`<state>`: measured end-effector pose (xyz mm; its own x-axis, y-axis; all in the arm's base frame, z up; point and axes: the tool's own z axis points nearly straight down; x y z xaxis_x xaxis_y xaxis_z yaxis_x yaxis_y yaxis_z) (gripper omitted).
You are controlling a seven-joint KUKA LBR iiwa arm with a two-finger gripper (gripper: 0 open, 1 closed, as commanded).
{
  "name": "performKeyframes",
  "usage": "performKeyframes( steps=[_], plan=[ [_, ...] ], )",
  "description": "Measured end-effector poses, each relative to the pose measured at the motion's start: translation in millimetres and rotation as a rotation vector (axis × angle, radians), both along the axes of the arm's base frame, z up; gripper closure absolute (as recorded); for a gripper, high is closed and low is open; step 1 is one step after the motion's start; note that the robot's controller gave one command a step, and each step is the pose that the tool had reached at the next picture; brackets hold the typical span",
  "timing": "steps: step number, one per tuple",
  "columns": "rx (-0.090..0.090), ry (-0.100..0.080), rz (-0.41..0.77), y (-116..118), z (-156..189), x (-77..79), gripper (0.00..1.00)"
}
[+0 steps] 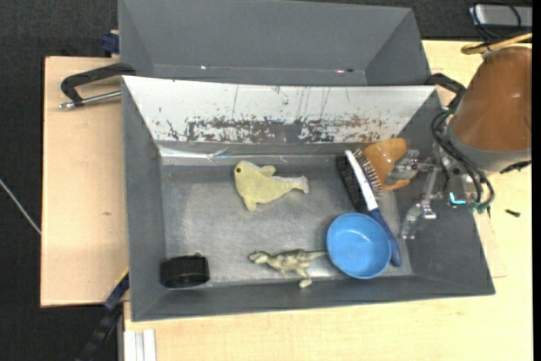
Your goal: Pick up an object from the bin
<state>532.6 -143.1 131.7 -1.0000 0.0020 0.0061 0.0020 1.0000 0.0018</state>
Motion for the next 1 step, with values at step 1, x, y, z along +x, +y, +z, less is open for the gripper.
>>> performKeyframes(
  steps=[1],
  plan=[
    [-0.012,0.005,0.289,25.4,-44.8,50.0,0.00]
  ],
)
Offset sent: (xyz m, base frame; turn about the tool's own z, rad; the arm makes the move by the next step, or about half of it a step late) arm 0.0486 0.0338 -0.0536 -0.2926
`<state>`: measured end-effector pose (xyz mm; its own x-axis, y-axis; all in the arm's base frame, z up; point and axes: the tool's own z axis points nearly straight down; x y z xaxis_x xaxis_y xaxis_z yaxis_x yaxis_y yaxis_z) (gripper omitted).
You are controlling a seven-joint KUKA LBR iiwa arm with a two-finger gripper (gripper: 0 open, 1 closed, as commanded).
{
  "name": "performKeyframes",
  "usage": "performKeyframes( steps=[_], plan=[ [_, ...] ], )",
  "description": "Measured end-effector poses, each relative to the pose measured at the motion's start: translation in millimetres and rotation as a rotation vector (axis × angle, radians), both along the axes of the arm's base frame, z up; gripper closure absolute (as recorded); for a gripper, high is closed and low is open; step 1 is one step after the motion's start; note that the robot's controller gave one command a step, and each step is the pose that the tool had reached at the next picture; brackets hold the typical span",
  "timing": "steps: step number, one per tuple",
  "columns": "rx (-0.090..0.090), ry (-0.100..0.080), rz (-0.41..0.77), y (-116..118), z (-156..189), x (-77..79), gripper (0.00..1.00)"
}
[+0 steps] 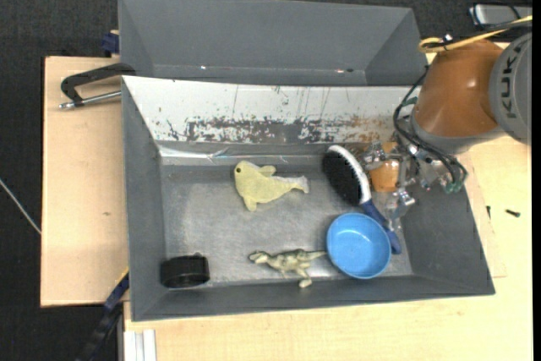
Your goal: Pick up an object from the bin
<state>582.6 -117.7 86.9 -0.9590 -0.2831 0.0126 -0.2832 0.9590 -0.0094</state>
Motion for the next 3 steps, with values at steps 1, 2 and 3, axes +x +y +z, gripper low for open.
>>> performKeyframes(
  steps=[1,2,3],
  plan=[
    [0.002,-0.008,0.242,45.7,5.5,0.7,0.00],
    [0.003,-0.010,0.212,94.5,7.0,9.7,0.00],
    [0.019,-0.015,0.029,200.7,1.9,8.3,0.00]
  ],
)
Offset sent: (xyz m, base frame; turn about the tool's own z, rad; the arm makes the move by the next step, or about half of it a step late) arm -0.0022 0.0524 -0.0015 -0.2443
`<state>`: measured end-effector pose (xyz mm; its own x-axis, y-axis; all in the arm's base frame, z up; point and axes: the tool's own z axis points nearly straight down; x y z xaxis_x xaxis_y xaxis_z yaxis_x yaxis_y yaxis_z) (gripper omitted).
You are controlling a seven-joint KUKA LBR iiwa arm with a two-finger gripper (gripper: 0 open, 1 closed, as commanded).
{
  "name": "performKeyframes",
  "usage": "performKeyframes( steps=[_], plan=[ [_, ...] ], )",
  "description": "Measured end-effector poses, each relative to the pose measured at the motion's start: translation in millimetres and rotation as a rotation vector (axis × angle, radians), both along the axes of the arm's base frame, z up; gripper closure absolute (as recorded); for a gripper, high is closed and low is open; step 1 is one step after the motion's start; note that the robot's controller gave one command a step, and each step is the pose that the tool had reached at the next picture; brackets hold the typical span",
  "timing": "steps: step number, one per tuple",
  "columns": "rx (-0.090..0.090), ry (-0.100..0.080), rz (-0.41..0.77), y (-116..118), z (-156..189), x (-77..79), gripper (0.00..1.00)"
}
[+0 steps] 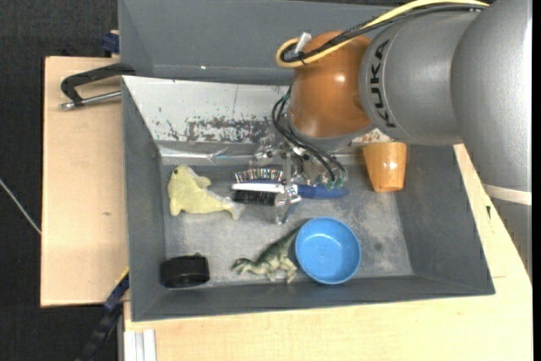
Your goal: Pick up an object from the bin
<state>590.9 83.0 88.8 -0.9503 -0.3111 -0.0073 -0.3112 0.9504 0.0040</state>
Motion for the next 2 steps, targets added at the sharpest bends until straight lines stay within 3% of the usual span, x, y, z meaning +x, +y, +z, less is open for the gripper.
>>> performKeyframes(
  steps=[1,2],
  plan=[
    [-0.004,-0.001,-0.004,-5.0,0.6,0.9,1.00],
    [-0.002,-0.008,-0.047,2.2,117.7,0.3,1.00]
  ],
)
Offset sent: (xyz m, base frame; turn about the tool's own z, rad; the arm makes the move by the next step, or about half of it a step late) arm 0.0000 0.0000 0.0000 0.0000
